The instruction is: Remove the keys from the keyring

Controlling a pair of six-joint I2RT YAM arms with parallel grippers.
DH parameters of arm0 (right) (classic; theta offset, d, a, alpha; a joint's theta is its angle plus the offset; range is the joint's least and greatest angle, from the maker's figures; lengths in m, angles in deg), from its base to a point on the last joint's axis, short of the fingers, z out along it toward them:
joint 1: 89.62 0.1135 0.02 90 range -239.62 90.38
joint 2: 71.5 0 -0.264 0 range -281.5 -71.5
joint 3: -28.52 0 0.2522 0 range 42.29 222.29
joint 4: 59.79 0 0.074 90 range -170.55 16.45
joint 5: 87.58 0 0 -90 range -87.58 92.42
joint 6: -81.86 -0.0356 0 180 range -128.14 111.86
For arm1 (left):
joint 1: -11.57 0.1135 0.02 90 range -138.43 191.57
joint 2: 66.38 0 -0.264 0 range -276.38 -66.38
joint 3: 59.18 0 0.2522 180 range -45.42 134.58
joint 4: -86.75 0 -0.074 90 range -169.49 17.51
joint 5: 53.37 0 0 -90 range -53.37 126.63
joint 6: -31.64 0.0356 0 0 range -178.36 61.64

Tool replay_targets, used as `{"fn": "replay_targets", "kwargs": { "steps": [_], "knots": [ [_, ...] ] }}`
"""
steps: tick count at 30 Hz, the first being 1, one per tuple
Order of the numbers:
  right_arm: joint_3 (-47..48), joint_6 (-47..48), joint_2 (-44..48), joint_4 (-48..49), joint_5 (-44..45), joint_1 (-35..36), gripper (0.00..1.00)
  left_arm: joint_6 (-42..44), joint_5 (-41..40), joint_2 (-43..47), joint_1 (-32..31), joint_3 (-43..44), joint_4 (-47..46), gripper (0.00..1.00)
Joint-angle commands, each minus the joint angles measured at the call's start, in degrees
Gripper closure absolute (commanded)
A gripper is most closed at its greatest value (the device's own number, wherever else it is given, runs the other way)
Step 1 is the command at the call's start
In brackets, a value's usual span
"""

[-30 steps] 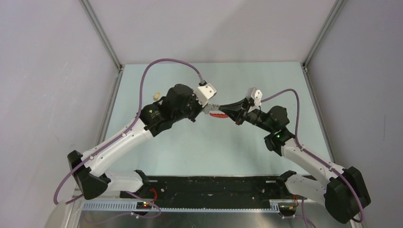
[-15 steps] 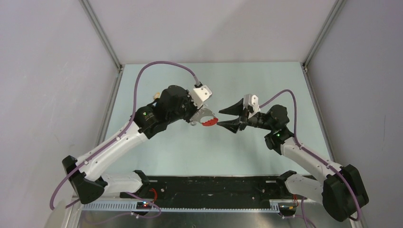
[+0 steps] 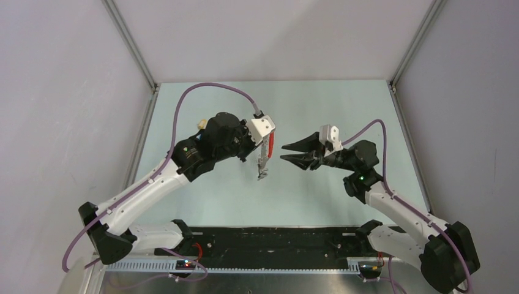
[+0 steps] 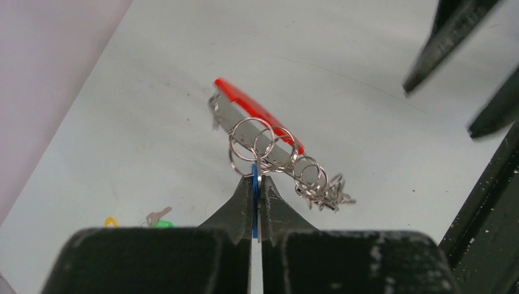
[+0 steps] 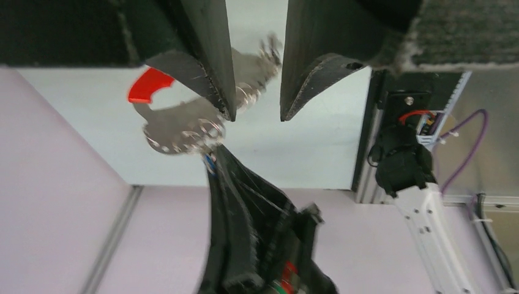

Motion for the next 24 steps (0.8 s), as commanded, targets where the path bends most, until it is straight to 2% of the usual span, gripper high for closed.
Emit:
{"fn": "replay_targets", "kwargs": {
  "steps": [1, 4, 7, 11, 24],
  "knots": [
    [0.31, 5.45, 2.99, 1.93, 1.66, 4.99, 0.65, 1.07, 2.75, 1.15, -0.67, 0.23, -2.91, 1.0],
    [1.88, 14.46, 2.52, -5.45, 5.94, 9.72, 0.69, 0.63, 3.39, 1.23, -0.77, 0.42, -2.94, 1.0],
    [3.93, 19.19, 1.07, -10.3, 10.17, 11.98, 0.74, 0.38, 4.52, 1.62, -0.77, 0.64, -2.96, 1.0],
    [4.4, 20.49, -1.58, -9.74, 15.2, 13.72, 0.81, 0.18, 4.92, 2.07, -0.79, 0.67, -2.94, 1.0],
    [5.65, 21.47, -6.2, -9.05, 18.1, 15.18, 0.83, -0.78, 7.86, 2.81, -0.79, 1.02, -2.96, 1.0]
  ]
}}
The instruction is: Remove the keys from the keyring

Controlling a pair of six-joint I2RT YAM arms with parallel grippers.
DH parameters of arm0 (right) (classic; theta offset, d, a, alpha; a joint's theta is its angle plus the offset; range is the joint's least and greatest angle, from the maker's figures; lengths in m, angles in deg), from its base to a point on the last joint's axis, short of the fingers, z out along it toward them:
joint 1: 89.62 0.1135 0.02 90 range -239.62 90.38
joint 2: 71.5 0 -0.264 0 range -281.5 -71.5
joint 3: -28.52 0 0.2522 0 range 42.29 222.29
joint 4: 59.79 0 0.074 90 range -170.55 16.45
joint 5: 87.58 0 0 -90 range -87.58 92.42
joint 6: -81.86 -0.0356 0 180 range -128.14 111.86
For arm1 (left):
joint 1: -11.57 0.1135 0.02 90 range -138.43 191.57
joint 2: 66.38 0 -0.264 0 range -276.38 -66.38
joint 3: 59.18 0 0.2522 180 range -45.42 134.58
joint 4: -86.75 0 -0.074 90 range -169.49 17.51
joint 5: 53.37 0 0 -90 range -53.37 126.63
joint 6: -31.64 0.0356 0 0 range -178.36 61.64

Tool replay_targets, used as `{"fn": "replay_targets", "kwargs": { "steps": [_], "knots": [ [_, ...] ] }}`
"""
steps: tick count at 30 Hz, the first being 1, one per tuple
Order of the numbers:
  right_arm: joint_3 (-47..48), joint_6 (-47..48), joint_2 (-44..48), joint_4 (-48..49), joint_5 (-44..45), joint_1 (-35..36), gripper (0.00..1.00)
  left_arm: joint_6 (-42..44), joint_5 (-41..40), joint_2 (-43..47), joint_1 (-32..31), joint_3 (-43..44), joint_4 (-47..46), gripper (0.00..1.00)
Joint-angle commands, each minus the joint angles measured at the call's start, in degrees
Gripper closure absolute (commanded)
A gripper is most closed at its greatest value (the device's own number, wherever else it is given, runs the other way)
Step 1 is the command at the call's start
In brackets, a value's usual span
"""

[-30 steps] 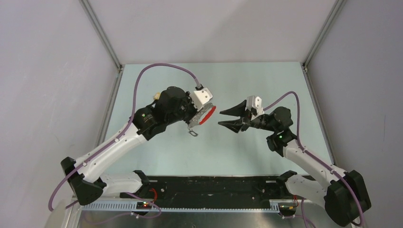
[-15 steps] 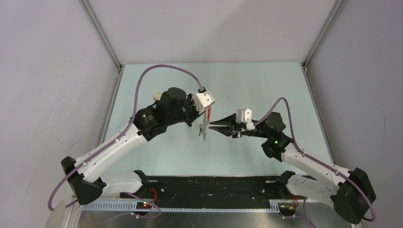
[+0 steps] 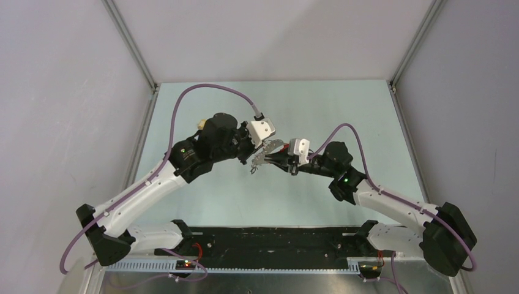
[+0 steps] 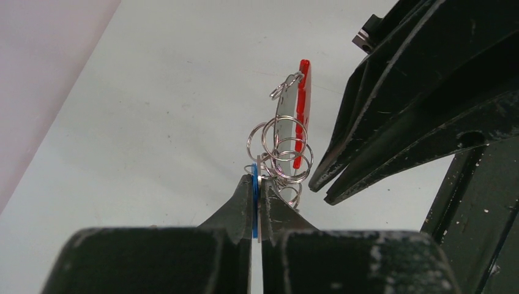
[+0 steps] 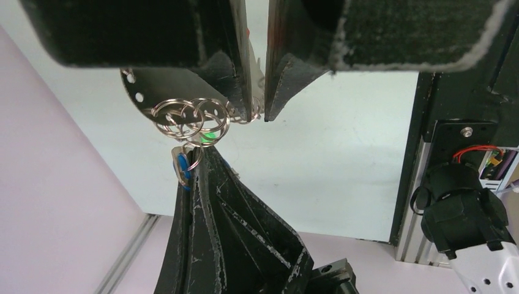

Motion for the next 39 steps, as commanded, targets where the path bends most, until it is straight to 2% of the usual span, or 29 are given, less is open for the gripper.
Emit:
{"fn": "replay_targets", "kwargs": {
  "steps": [1, 10, 12, 34, 39],
  "knots": [
    [3.09, 1.49, -0.68, 1.5, 2.59, 0.71, 0.8, -0.88, 2.45, 1.67, -0.29, 1.02, -2.8, 1.0],
    [3.03, 2.68, -0.33, 1.14, 6.61, 1.67, 0.56, -1.33, 2.69, 1.48, -0.49, 1.2, -2.74, 1.0],
    [3.08, 3.02, -0.06, 0.95, 7.56, 1.89, 0.55, -1.28, 2.63, 1.52, -0.54, 1.2, -2.74, 1.0],
    [1.61, 5.89, 1.95, 2.8, 12.7, 3.39, 0.56, -0.8, 6.55, 1.21, -0.93, 1.11, -2.81, 1.0],
    [1.29, 6.94, 2.34, 2.71, 11.82, 3.54, 0.65, -0.51, 7.69, 1.26, -0.93, 1.03, -2.78, 1.0]
  ]
}}
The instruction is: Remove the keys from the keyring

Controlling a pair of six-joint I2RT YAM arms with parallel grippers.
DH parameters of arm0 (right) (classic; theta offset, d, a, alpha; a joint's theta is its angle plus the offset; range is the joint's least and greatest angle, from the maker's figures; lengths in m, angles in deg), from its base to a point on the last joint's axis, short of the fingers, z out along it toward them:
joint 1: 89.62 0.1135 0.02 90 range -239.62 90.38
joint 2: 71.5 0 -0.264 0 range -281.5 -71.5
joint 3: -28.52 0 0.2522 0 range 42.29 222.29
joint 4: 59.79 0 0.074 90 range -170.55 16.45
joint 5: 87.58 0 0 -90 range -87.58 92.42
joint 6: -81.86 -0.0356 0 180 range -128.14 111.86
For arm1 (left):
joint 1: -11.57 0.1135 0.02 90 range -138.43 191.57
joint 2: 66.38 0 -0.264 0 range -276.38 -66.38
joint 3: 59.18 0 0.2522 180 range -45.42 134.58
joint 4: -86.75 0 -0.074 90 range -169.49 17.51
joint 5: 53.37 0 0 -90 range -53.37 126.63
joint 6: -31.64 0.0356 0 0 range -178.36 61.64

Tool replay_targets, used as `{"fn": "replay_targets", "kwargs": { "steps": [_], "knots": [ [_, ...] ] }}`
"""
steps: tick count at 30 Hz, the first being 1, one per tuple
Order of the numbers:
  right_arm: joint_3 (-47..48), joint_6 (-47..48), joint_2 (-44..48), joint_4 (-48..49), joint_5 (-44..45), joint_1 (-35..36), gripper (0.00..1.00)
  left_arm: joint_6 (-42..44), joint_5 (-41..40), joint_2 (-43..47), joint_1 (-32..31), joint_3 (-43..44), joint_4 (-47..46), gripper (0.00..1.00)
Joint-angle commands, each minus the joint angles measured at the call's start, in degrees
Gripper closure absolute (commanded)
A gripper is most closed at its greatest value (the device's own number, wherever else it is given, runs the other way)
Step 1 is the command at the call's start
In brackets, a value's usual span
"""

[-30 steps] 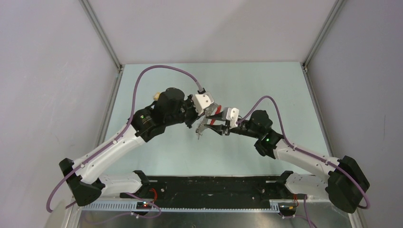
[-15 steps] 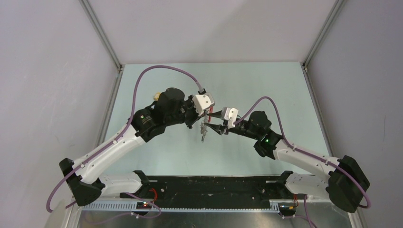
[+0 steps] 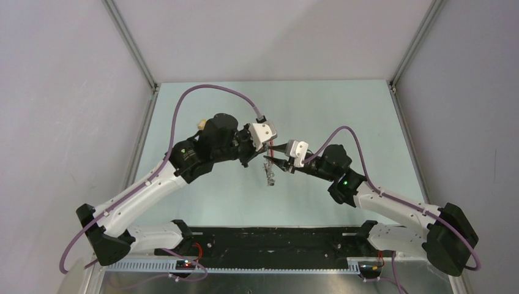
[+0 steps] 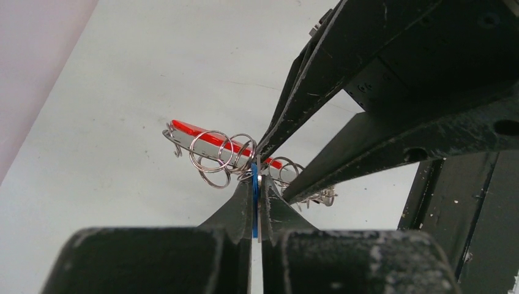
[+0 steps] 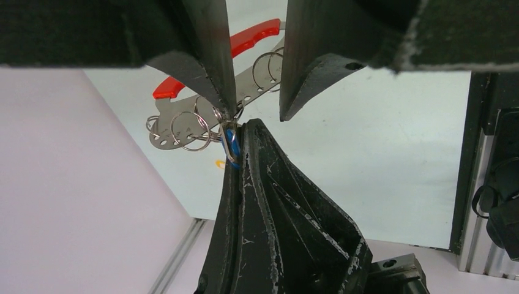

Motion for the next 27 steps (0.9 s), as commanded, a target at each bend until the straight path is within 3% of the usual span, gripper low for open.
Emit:
{"fn": "replay_targets", "kwargs": {
  "steps": [1, 5, 8, 13, 27],
  "knots": [
    [0.78, 2.06, 1.53, 3.32, 0.41, 0.39, 0.66, -0.03, 2.91, 1.24, -0.45, 1.03, -2.76, 1.0],
    [0.33, 2.84, 1.94, 3.15, 0.12, 0.37, 0.79, 0.32, 3.85, 1.85, -0.49, 0.89, -2.73, 1.0],
    [0.08, 3.51, 2.5, 2.69, -1.01, 0.39, 0.8, 0.84, 3.68, 2.46, -0.43, 0.66, -2.7, 1.0],
    [-0.15, 3.86, 3.15, 2.67, -2.95, 0.41, 1.0, 1.31, 3.41, 3.12, -0.37, 0.39, -2.77, 1.0],
    [-0.15, -1.09, 5.48, 2.56, -5.91, -1.65, 1.0, 3.61, -4.25, 3.05, 0.51, -0.8, -2.29, 1.0]
  ]
}}
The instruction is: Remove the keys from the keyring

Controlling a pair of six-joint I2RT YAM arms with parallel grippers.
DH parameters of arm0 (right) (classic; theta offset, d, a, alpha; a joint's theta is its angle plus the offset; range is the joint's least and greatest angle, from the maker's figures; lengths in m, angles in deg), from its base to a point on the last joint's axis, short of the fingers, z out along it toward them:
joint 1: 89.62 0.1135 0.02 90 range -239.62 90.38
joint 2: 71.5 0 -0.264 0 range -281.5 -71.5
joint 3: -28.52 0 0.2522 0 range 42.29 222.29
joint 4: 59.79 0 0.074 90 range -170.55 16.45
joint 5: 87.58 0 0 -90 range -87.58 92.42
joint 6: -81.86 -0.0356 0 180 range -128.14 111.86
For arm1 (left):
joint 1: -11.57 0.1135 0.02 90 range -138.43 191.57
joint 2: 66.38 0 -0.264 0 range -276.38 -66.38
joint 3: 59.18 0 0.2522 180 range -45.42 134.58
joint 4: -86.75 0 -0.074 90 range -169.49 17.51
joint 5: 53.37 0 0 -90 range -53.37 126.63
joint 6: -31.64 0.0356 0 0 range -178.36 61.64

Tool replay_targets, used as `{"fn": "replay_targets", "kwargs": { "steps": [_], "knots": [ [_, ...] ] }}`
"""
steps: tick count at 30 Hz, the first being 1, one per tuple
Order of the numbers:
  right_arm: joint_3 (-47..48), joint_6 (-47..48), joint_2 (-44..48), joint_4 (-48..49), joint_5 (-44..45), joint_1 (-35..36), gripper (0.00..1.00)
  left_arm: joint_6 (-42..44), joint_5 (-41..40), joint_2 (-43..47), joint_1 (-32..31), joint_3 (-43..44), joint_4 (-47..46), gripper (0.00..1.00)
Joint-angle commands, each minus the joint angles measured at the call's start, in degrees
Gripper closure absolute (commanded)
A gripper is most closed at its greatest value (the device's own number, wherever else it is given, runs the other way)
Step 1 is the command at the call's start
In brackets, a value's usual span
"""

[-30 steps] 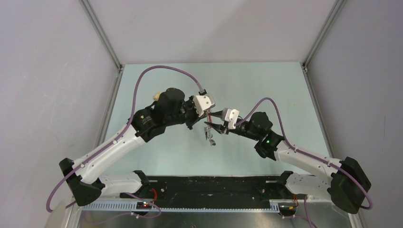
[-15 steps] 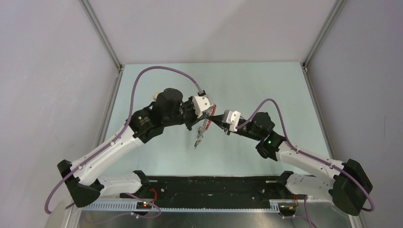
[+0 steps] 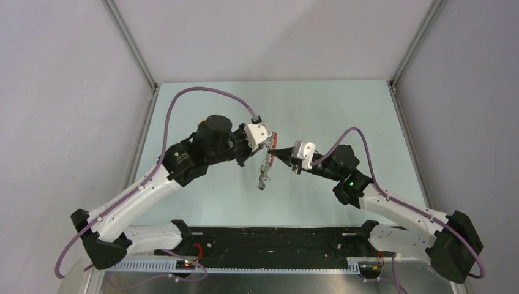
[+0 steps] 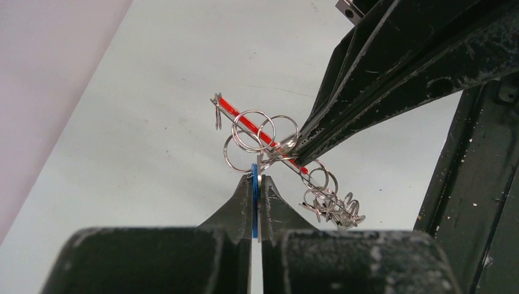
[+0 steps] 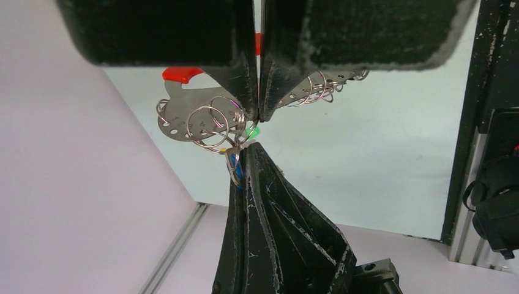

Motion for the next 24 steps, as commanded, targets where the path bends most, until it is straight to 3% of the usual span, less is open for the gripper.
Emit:
{"fn": "replay_targets", "kwargs": {
  "steps": [1, 11, 24],
  "knots": [
    [0.09, -3.29, 1.77, 3.81, -3.15, -0.76, 1.0, 1.77, -1.81, 0.38, 0.34, -0.42, -2.2, 1.0],
    [1.14, -12.92, 0.62, 6.56, -7.18, -4.11, 1.0, 3.03, 1.92, 0.79, -0.12, -0.75, -2.25, 1.0],
    [9.24, -23.79, -5.38, -1.97, -8.01, -5.78, 1.0, 3.84, 1.17, 0.95, -1.28, -1.04, -2.23, 1.0]
  ]
}}
